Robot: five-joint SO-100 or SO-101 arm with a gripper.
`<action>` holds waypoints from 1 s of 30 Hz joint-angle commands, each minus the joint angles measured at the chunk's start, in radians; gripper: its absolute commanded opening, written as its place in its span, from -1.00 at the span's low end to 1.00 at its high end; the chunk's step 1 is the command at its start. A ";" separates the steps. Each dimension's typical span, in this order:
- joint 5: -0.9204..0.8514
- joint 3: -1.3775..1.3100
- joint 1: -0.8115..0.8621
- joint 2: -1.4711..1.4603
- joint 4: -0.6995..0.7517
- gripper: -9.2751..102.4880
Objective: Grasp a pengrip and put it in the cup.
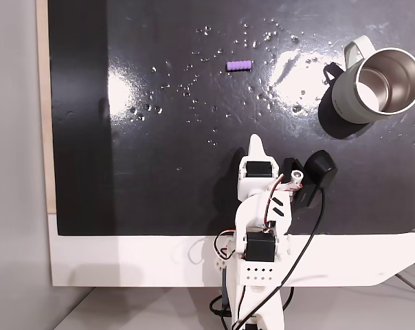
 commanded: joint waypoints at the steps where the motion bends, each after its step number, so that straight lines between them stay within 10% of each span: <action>1: 0.005 -0.006 0.005 0.009 0.003 -0.80; 30: -0.114 -0.153 0.003 -0.040 -0.020 -0.83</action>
